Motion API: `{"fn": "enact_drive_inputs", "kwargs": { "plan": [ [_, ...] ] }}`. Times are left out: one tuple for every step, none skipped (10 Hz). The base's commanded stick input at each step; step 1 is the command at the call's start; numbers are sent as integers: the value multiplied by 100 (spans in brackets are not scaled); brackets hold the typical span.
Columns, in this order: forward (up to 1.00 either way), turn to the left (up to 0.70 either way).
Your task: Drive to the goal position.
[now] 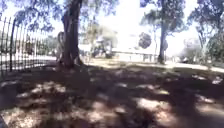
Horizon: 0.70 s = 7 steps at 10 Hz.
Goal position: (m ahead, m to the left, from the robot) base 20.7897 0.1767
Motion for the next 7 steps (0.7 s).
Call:
{"fn": "enact_drive_inputs", "kwargs": {
  "plan": [
    [70, 0],
    [70, 0],
    [70, 0],
    [70, 0],
    [70, -26],
    [70, -35],
    [70, -18]
  ]
}}
